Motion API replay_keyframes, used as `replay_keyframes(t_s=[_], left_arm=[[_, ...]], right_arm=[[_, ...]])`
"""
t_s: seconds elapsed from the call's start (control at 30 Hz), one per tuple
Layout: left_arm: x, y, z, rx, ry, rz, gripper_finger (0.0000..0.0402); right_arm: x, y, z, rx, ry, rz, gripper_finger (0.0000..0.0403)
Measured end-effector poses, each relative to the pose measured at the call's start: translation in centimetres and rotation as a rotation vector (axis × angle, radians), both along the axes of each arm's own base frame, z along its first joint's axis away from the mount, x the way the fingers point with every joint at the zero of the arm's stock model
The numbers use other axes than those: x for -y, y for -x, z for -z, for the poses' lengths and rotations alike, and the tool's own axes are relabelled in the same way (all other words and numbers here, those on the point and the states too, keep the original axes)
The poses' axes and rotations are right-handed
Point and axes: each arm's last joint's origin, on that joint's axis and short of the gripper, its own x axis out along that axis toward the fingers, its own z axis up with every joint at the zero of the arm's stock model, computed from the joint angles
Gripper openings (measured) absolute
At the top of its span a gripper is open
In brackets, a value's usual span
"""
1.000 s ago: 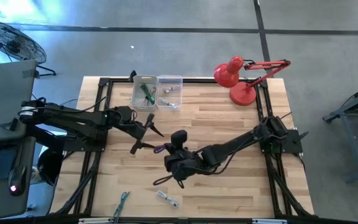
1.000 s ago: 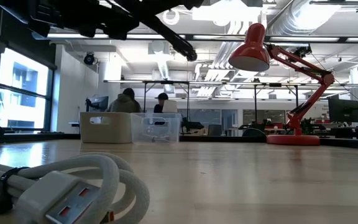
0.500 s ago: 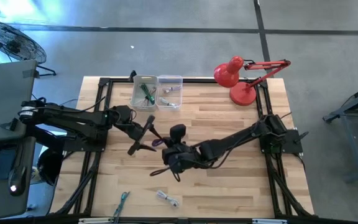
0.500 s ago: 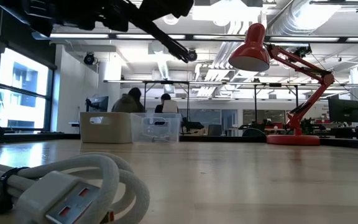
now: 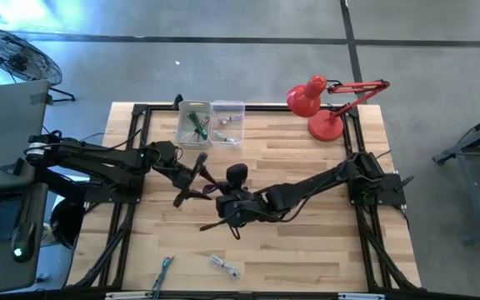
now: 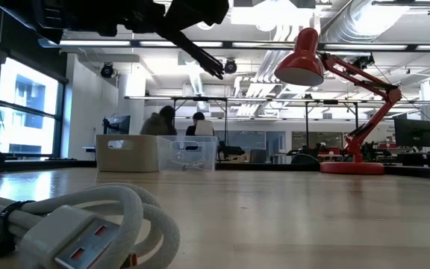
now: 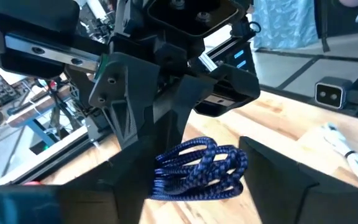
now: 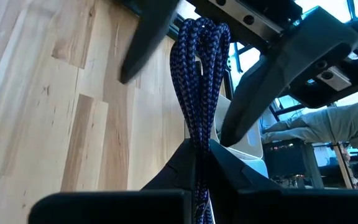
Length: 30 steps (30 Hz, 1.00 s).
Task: Pick & Place USB Port
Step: Put the violet patterned charger cable into the gray bin
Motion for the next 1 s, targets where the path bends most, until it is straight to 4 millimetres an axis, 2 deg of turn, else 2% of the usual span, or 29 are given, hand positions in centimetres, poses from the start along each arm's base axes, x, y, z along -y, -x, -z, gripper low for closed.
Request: replay_keyframes(t_s=[0.13, 0.27, 0.3, 0.5, 0.73, 1.0], left_arm=[[0.00, 0.00, 0.00, 0.014, -0.029, 0.004, 0.0151], [-0.04, -0.02, -0.10, 0.035, -0.055, -0.001, 0.0037], [-0.04, -0.02, -0.11, 0.036, -0.058, 0.000, 0.0023], [-0.10, -0.04, -0.10, 0.032, -0.056, -0.025, 0.0021], [-0.13, -0.05, 0.00, 0.010, -0.034, -0.038, 0.0021], [-0.23, 0.14, -0.06, 0.003, -0.037, -0.066, 0.0021]], right_arm=[[-0.02, 0.01, 0.00, 0.000, 0.000, 0.000, 0.0010], [-0.07, -0.01, 0.07, -0.003, -0.005, -0.007, 0.0010], [-0.08, -0.01, 0.09, -0.003, -0.005, -0.007, 0.0010], [-0.01, -0.03, 0.12, -0.005, -0.006, -0.008, 0.0015], [0.81, -0.26, 0.21, 0.034, -0.099, 0.038, 0.0096], [0.78, 0.04, 0.31, 0.046, -0.077, 0.100, 0.0174]])
